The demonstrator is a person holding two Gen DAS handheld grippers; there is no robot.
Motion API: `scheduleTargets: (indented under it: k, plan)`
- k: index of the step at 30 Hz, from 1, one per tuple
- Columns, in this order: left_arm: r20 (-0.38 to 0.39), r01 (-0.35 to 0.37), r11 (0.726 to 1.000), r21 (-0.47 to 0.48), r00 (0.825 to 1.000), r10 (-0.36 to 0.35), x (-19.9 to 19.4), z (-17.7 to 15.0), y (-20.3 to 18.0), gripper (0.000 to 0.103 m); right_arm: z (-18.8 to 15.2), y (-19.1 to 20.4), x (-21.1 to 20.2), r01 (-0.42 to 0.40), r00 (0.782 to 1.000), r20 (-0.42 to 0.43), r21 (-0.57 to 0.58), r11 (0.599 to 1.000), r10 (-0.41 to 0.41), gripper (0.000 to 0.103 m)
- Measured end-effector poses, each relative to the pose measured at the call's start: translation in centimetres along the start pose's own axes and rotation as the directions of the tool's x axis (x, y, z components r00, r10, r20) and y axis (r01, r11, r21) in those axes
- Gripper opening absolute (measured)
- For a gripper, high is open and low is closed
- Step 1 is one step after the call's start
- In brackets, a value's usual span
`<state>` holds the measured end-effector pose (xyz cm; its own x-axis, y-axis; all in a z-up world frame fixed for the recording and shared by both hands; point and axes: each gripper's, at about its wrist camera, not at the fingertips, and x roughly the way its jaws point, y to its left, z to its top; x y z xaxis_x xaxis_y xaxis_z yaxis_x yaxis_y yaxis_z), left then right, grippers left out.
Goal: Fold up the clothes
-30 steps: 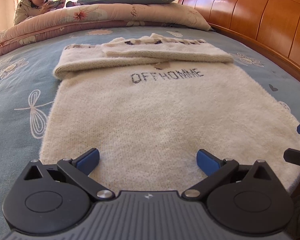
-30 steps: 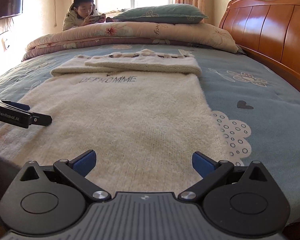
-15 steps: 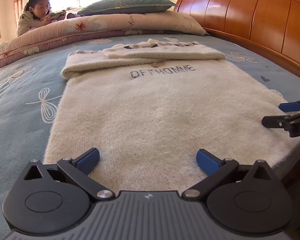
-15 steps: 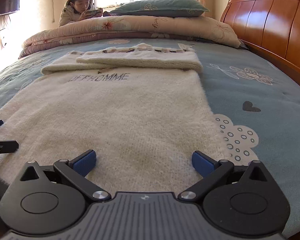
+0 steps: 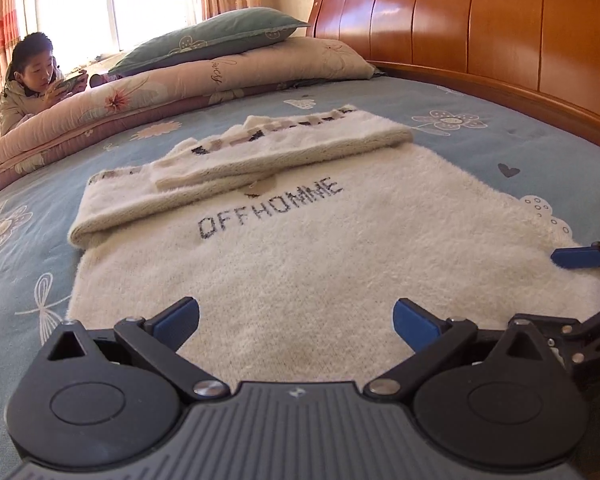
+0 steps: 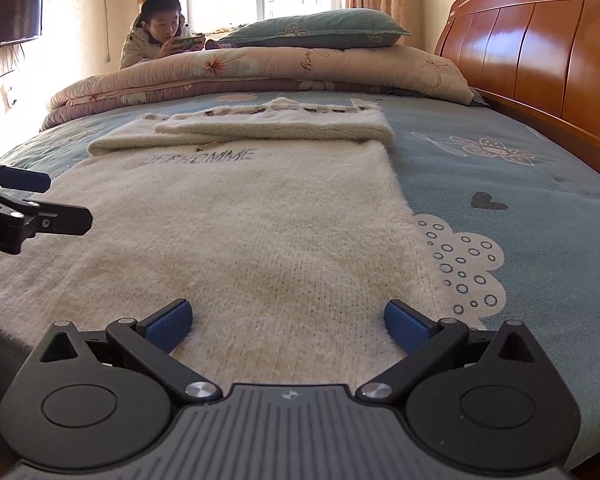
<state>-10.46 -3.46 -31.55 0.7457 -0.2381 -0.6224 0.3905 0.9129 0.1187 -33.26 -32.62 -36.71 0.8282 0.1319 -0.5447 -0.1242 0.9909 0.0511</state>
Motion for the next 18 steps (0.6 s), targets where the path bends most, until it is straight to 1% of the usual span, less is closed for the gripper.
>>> scheduleTargets:
  k: [2, 3, 6, 8, 9, 11, 14, 16, 18]
  plan:
    - [-0.044, -0.005, 1.000, -0.023, 0.999, 0.004, 1.3, -0.4, 0.0, 0.103, -1.1, -1.0, -1.5, 0.000, 1.000, 0.007, -0.005, 1.000, 0.000, 0.103]
    - [-0.048, 0.000, 0.999, -0.051, 0.999, -0.002, 1.3, -1.0, 0.1, 0.103, -1.4, -1.3, -2.0, 0.001, 1.000, 0.011, -0.008, 1.000, -0.001, 0.103]
    - [-0.007, 0.032, 0.989, -0.145, 0.999, -0.033, -0.3, -3.6, 0.9, 0.103, -1.8, -2.0, -3.0, 0.005, 1.000, 0.020, -0.015, 1.000, -0.005, 0.103]
    - [0.036, 0.023, 0.993, -0.113, 0.999, -0.020, -1.6, -5.3, 0.4, 0.103, -0.5, -1.0, -1.5, 0.009, 1.000, 0.019, -0.018, 1.000, -0.009, 0.103]
    - [0.044, 0.021, 0.995, -0.097, 0.999, -0.017, -2.2, -5.7, 0.1, 0.103, 0.2, -0.5, -0.7, 0.011, 1.000, 0.019, -0.020, 1.000, -0.010, 0.103]
    - [0.057, 0.016, 0.998, -0.067, 0.998, -0.012, -3.2, -6.4, -0.3, 0.103, 2.7, 1.6, 2.8, 0.017, 1.000, 0.013, -0.019, 1.000, -0.016, 0.103]
    - [-0.013, 0.052, 0.997, -0.060, 0.999, -0.053, -3.1, -4.9, 0.6, 0.102, 6.1, 4.1, 7.8, 0.024, 1.000, 0.006, -0.014, 1.000, -0.024, 0.103]
    - [-0.020, 0.075, 0.995, -0.071, 0.997, -0.077, -2.7, -3.1, 1.2, 0.102, 7.0, 4.8, 8.9, 0.025, 1.000, 0.005, -0.016, 1.000, -0.025, 0.103]
    - [-0.021, 0.142, 0.986, -0.086, 0.989, -0.144, -1.5, -1.5, 1.4, 0.102, 7.5, 5.3, 9.7, 0.026, 1.000, 0.006, -0.017, 1.000, -0.026, 0.103]
